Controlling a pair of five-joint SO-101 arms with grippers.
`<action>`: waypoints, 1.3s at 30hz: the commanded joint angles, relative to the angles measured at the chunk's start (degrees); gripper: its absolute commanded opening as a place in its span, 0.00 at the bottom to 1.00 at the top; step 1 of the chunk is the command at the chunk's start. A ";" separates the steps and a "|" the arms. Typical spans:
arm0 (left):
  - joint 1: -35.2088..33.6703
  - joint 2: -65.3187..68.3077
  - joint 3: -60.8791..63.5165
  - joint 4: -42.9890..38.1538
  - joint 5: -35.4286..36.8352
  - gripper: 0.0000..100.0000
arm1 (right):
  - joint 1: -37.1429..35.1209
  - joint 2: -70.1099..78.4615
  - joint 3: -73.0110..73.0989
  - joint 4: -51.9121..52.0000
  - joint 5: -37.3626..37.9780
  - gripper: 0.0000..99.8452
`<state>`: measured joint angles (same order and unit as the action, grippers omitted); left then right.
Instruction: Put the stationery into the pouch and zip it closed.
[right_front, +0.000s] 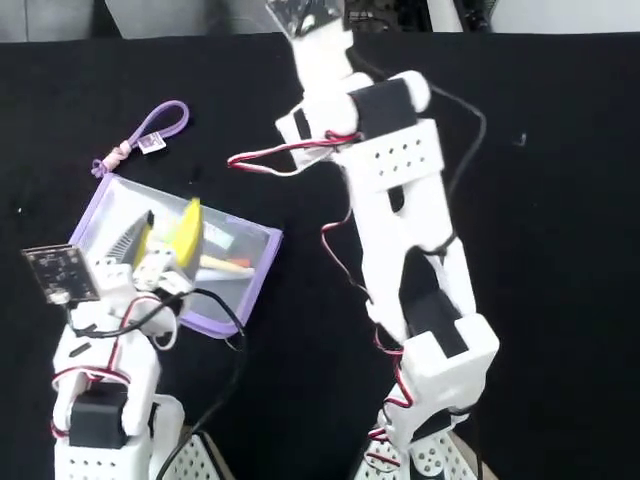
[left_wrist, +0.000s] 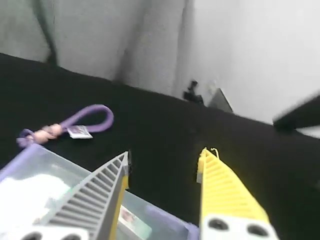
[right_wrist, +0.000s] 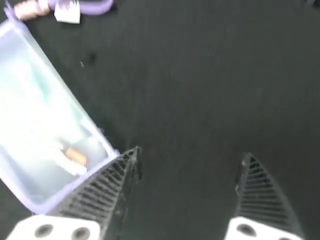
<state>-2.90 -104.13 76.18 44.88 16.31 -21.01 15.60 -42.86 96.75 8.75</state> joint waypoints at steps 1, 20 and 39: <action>-9.98 0.09 -4.44 -2.37 2.20 0.22 | -0.44 -3.38 7.87 -4.84 0.44 0.30; -30.64 53.80 -30.99 -2.46 3.78 0.22 | -0.44 -3.38 23.60 -9.67 0.18 0.30; -36.26 111.21 -48.48 -17.14 -2.55 0.22 | -0.44 -3.38 26.51 -12.22 0.35 0.30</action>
<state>-38.59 0.22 34.33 30.02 14.64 -21.10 15.69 -16.13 85.49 8.75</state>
